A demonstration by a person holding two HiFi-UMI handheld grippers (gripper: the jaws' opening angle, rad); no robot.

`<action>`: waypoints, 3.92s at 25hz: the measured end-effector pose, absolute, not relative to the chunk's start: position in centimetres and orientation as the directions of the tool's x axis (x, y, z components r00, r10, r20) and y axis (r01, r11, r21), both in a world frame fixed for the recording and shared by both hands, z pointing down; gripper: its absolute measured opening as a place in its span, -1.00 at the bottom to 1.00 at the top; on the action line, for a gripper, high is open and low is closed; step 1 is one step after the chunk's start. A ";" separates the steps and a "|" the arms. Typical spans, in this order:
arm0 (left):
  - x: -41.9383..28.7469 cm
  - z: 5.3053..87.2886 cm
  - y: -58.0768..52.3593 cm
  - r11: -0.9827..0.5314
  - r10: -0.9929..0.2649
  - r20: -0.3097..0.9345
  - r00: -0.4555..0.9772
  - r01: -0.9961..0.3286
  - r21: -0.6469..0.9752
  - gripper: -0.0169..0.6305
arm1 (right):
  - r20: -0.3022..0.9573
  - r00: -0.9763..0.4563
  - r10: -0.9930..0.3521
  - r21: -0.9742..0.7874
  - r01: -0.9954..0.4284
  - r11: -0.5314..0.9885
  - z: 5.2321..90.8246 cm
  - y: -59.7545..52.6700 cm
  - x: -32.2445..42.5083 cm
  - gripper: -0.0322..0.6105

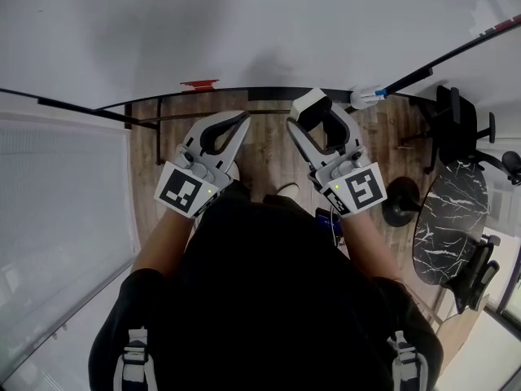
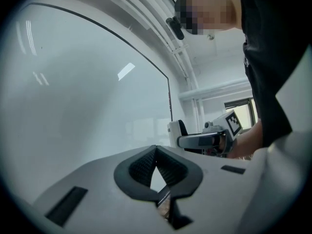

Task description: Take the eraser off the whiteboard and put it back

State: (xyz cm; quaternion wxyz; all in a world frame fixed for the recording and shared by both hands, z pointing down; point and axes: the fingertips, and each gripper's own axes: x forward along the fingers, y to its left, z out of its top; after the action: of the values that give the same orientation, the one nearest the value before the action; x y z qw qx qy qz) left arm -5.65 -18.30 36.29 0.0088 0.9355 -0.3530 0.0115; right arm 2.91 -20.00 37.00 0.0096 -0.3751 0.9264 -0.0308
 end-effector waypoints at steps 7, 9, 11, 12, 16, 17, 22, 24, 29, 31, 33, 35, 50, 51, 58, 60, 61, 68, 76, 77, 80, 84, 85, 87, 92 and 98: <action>-2.8 36.0 -14.1 -0.743 -0.668 0.060 0.741 -0.669 -0.006 -0.95 | 0.017 -0.733 -0.680 -0.077 -0.679 0.730 37.6 -16.1 5.4 -0.13; -2.2 36.1 -11.6 -0.746 -0.665 0.057 0.745 -0.665 -0.011 -0.95 | 0.010 -0.729 -0.684 -0.080 -0.683 0.726 37.8 -13.3 6.2 -0.14; -2.9 36.2 -10.1 -0.754 -0.656 0.047 0.753 -0.656 -0.018 -0.95 | 0.005 -0.723 -0.691 -0.087 -0.688 0.720 37.9 -11.6 5.6 -0.13; -3.6 36.1 -9.4 -0.758 -0.652 0.038 0.758 -0.651 -0.020 -0.95 | 0.004 -0.718 -0.696 -0.089 -0.693 0.715 38.0 -10.8 5.0 -0.13; -7.0 36.0 -6.0 -0.771 -0.637 0.035 0.770 -0.637 -0.015 -0.95 | 0.009 -0.691 -0.723 -0.099 -0.720 0.687 38.3 -7.0 1.7 -0.13; -8.0 36.0 -4.9 -0.775 -0.632 0.035 0.774 -0.632 -0.015 -0.95 | 0.011 -0.685 -0.728 -0.101 -0.725 0.681 38.4 -5.7 0.7 -0.13; -12.5 35.9 0.5 -0.802 -0.598 0.003 0.802 -0.598 -0.006 -0.95 | 0.027 -0.666 -0.746 -0.091 -0.744 0.661 38.5 0.3 -4.0 -0.13; -13.7 36.0 2.0 -0.807 -0.590 0.007 0.807 -0.590 -0.004 -0.95 | 0.026 -0.659 -0.752 -0.089 -0.751 0.654 38.3 2.2 -5.3 -0.13; -14.6 35.0 5.3 -0.808 -0.589 -0.002 0.808 -0.589 0.003 -0.95 | 0.022 -0.653 -0.757 -0.064 -0.756 0.651 37.0 6.0 -6.3 -0.13; -14.4 34.4 6.2 -0.805 -0.593 -0.013 0.805 -0.593 -0.006 -0.95 | 0.018 -0.659 -0.752 -0.053 -0.751 0.658 36.5 6.8 -6.1 -0.13; -13.9 34.0 7.0 -0.800 -0.600 -0.018 0.800 -0.600 -0.014 -0.95 | 0.012 -0.668 -0.744 -0.051 -0.744 0.666 36.2 7.5 -5.7 -0.13; -13.4 33.9 7.6 -0.793 -0.610 -0.020 0.793 -0.610 -0.010 -0.95 | 0.011 -0.680 -0.733 -0.048 -0.733 0.679 36.1 8.1 -5.5 -0.13; -11.7 34.3 10.2 -0.754 -0.656 -0.005 0.755 -0.656 -0.004 -0.95 | 0.005 -0.735 -0.678 -0.038 -0.677 0.735 36.1 10.1 -4.7 -0.13; -11.4 34.3 10.3 -0.755 -0.656 -0.004 0.755 -0.656 -0.004 -0.95 | 0.006 -0.736 -0.677 -0.039 -0.676 0.735 36.1 10.1 -4.5 -0.13; -9.5 34.2 10.0 -0.760 -0.650 0.001 0.760 -0.650 -0.011 -0.95 | 0.012 -0.736 -0.677 -0.036 -0.677 0.735 36.2 9.9 -2.7 -0.13; -8.8 34.0 9.8 -0.761 -0.649 0.001 0.761 -0.649 -0.016 -0.95 | 0.011 -0.734 -0.679 -0.036 -0.679 0.733 36.1 9.7 -1.9 -0.14; -8.3 34.0 9.7 -0.762 -0.648 0.002 0.762 -0.648 -0.019 -0.95 | 0.009 -0.732 -0.681 -0.036 -0.681 0.731 36.1 9.6 -1.4 -0.13; -4.8 33.9 9.2 -0.752 -0.659 0.006 0.753 -0.658 -0.029 -0.95 | 0.006 -0.732 -0.681 -0.033 -0.681 0.732 36.3 9.1 2.2 -0.13; -0.7 33.8 8.2 -0.737 -0.675 0.012 0.737 -0.674 -0.051 -0.95 | 0.001 -0.742 -0.670 -0.053 -0.669 0.741 37.0 8.1 6.5 -0.13; -0.3 33.8 8.0 -0.734 -0.679 0.013 0.734 -0.677 -0.052 -0.95 | 0.003 -0.744 -0.668 -0.057 -0.667 0.743 37.2 7.9 6.9 -0.13; 0.4 34.2 7.1 -0.729 -0.684 0.019 0.729 -0.683 -0.048 -0.95 | 0.011 -0.745 -0.667 -0.063 -0.666 0.743 37.8 7.0 7.6 -0.13; 1.1 35.0 5.4 -0.733 -0.680 0.027 0.733 -0.679 -0.038 -0.95 | 0.013 -0.739 -0.674 -0.066 -0.673 0.737 38.2 5.4 8.3 -0.13; 1.3 35.1 4.8 -0.737 -0.676 0.026 0.736 -0.675 -0.036 -0.95 | 0.014 -0.735 -0.678 -0.067 -0.677 0.733 38.3 4.9 8.5 -0.13; 2.0 35.2 3.3 -0.747 -0.664 0.022 0.747 -0.663 -0.037 -0.95 | 0.019 -0.724 -0.689 -0.066 -0.689 0.722 38.5 3.5 9.0 -0.13; 3.5 35.1 -1.3 -0.779 -0.625 -0.009 0.780 -0.625 -0.041 -0.95 | 0.032 -0.690 -0.723 -0.045 -0.724 0.689 38.7 -0.5 10.3 -0.13; 4.5 34.6 -8.5 -0.820 -0.569 -0.036 0.822 -0.570 -0.043 -0.95 | 0.045 -0.634 -0.772 -0.017 -0.773 0.634 38.1 -7.2 11.5 -0.13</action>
State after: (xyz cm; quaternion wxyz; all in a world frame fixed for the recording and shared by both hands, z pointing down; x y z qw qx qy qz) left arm 4.52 -8.49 34.61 -0.0258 0.9540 -0.2985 -0.0107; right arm 11.46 -7.20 38.06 -0.0165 -0.4275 0.9037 -0.0173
